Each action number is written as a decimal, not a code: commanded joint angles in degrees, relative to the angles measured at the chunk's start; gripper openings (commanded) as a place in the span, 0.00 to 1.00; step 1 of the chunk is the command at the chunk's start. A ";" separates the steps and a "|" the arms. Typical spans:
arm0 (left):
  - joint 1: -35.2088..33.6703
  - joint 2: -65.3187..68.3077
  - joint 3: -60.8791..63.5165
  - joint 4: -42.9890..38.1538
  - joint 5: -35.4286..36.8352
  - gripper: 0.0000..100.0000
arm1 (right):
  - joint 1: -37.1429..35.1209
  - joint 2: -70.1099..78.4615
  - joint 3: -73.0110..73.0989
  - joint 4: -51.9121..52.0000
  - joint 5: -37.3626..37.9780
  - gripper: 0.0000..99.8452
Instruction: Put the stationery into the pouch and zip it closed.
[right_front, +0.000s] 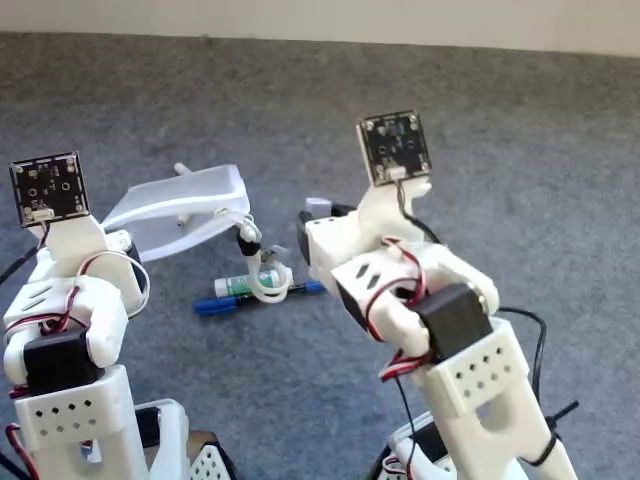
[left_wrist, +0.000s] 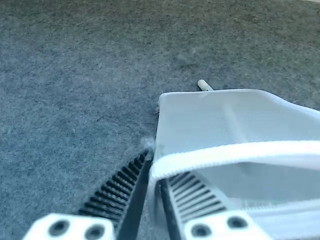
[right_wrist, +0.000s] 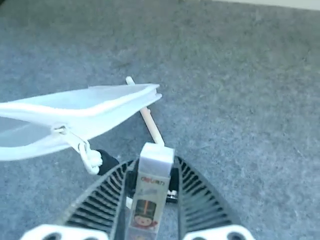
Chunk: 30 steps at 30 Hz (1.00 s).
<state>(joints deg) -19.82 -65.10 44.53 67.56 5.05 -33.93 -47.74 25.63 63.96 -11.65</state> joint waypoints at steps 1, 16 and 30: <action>-0.22 -0.04 -1.10 -1.41 0.35 0.01 | -0.57 -4.53 1.80 -4.79 -0.35 0.00; 3.74 -0.04 -1.19 -2.11 -0.18 0.01 | -0.57 -25.54 22.11 -30.55 -0.35 0.00; 5.76 0.04 -1.19 -2.11 -1.67 0.01 | -13.32 -33.71 38.29 -53.49 0.00 0.00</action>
<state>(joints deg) -15.34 -65.10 44.53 66.86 3.74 -43.78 -80.53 63.34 16.84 -11.65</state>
